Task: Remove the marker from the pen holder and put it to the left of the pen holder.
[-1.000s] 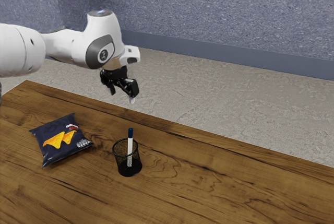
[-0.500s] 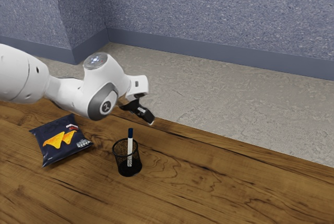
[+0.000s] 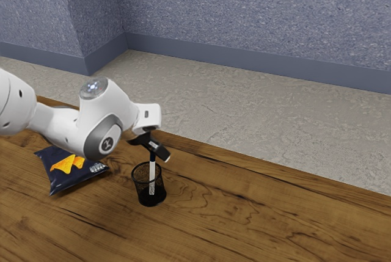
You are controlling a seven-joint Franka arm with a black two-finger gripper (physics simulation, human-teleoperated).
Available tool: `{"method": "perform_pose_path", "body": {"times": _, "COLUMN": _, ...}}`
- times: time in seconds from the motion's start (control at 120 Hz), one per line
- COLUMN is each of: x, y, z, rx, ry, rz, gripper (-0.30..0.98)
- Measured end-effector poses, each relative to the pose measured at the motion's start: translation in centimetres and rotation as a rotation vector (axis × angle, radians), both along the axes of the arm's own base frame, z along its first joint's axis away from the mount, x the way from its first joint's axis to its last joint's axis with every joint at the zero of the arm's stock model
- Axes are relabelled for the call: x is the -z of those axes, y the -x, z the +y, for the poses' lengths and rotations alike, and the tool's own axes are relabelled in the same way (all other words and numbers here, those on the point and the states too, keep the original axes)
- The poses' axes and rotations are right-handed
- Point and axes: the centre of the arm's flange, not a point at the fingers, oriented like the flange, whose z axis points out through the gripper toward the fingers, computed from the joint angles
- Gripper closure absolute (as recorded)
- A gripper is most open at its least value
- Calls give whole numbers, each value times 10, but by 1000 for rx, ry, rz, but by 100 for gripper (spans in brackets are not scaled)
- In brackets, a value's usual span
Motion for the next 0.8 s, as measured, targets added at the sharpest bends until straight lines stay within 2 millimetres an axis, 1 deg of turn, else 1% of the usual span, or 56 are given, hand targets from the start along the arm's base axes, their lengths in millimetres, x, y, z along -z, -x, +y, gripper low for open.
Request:
{"method": "perform_pose_path", "body": {"times": 0.167, "x": -1, "y": 10, "z": -11, "rx": 18, "ry": 8, "rz": -1, "gripper": 1}}
{"method": "perform_pose_path", "body": {"times": 0.25, "x": 3, "y": 16, "z": -9, "rx": -8, "ry": 28, "rz": 5, "gripper": 2}}
{"method": "perform_pose_path", "body": {"times": 0.325, "x": 2, "y": 17, "z": -5, "rx": -30, "ry": 43, "rz": -2, "gripper": 6}}
{"method": "perform_pose_path", "body": {"times": 0.467, "x": -1, "y": 17, "z": 0, "rx": -53, "ry": 55, "rz": -15, "gripper": 22}}
{"method": "perform_pose_path", "body": {"times": 0.625, "x": -3, "y": 17, "z": 1, "rx": -57, "ry": 59, "rz": -24, "gripper": 41}}
{"method": "perform_pose_path", "body": {"times": 0.8, "x": -1, "y": 18, "z": -1, "rx": -54, "ry": 58, "rz": -31, "gripper": 55}}
